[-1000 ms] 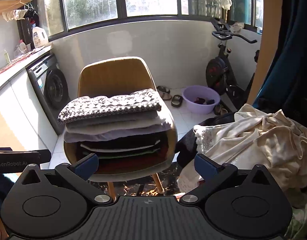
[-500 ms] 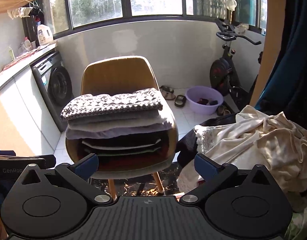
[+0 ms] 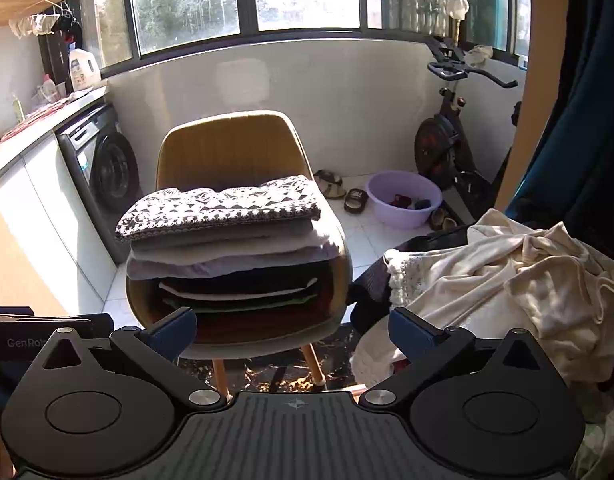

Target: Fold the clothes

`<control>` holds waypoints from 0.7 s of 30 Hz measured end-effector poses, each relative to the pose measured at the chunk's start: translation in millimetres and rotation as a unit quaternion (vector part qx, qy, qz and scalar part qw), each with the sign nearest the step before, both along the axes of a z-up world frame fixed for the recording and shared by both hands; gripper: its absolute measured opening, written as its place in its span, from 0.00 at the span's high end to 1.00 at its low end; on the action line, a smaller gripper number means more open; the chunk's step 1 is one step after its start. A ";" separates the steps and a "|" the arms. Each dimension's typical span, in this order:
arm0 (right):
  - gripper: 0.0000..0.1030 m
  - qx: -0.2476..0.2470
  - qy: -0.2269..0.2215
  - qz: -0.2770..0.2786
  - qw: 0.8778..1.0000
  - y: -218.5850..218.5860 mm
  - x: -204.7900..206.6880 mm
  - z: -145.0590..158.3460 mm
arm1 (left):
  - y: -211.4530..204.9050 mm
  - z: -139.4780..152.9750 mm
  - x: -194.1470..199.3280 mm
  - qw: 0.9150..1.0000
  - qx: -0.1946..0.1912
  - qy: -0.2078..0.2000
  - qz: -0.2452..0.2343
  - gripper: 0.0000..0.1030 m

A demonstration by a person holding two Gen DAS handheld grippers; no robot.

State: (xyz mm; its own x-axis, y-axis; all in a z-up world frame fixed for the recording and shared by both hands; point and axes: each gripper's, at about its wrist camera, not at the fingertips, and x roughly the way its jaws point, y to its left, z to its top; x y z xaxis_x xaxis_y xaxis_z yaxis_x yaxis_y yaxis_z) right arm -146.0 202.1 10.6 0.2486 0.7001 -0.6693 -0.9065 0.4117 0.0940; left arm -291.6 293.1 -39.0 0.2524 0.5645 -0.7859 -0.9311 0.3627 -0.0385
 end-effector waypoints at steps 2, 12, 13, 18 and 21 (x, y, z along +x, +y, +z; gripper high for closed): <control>0.01 -0.003 0.001 -0.002 1.000 0.2 -0.1 -1.4 | 2.0 -4.0 0.3 1.000 -0.012 -0.001 -0.001 0.00; 0.01 -0.015 0.004 -0.009 1.000 -1.7 0.6 -6.3 | 1.9 -11.5 2.6 0.999 -0.037 0.001 -0.007 0.00; 0.01 -0.016 0.005 -0.009 1.000 -1.8 0.9 -6.7 | 1.7 -11.0 3.7 0.999 -0.036 0.003 -0.009 0.00; 0.01 -0.017 0.005 -0.007 1.000 -1.7 0.5 -6.9 | 3.5 -14.8 1.8 0.999 -0.050 0.001 -0.001 0.00; 0.01 -0.017 0.005 -0.008 1.000 -1.7 0.4 -6.9 | 3.6 -15.0 0.8 0.999 -0.053 -0.001 0.002 0.00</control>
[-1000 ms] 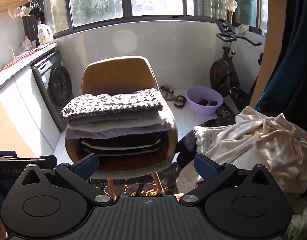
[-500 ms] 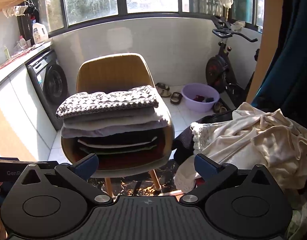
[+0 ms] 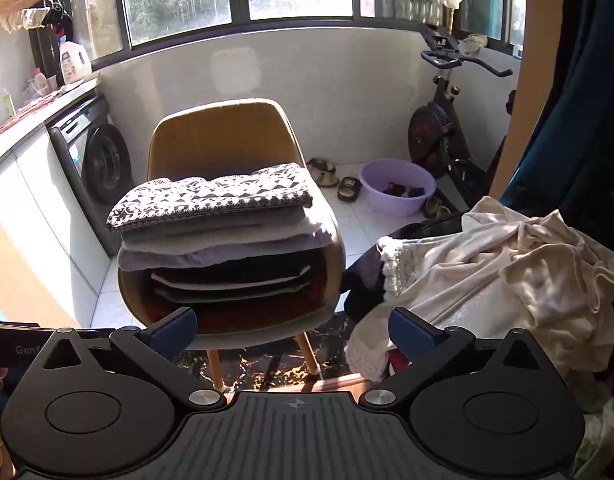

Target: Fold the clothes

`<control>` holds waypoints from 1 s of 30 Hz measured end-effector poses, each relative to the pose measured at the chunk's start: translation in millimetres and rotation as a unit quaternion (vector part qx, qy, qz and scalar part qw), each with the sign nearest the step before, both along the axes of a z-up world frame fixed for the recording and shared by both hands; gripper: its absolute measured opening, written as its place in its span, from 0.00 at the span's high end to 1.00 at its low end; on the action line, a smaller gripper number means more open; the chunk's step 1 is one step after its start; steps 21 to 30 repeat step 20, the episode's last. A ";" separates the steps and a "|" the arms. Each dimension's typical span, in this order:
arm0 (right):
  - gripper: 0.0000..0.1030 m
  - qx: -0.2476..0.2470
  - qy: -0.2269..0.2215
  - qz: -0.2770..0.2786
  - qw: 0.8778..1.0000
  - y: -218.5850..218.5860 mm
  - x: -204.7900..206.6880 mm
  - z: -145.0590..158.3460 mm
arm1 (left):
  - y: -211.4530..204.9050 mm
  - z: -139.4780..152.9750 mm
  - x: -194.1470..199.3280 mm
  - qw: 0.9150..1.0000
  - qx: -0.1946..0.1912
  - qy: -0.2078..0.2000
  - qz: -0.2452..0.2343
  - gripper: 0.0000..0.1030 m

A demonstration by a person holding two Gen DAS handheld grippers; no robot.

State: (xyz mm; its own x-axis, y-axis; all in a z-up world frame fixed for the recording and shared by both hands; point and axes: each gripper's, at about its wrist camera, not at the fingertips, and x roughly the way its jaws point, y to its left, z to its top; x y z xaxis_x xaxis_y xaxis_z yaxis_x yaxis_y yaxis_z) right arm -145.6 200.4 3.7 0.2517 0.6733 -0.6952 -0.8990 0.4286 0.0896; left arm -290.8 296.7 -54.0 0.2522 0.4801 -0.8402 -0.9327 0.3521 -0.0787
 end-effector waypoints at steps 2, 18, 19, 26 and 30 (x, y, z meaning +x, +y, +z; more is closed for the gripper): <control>0.01 0.000 0.001 0.000 1.000 0.1 0.8 0.2 | 0.0 0.2 0.4 1.000 0.000 0.000 -0.001 0.00; 0.01 -0.006 0.005 -0.010 1.000 -1.9 8.2 -3.1 | 1.2 0.2 7.4 1.000 0.004 -0.001 -0.009 0.00; 0.01 -0.008 0.006 -0.011 1.000 -1.8 8.6 -3.6 | 1.5 0.2 7.8 1.000 0.004 -0.001 -0.009 0.00; 0.01 -0.010 0.006 -0.012 1.000 -1.6 8.9 -4.1 | 1.9 0.1 8.3 1.000 0.004 -0.001 -0.010 0.00; 0.01 -0.010 0.006 -0.012 1.000 -1.6 8.9 -4.1 | 1.9 0.1 8.3 1.000 0.004 -0.001 -0.010 0.00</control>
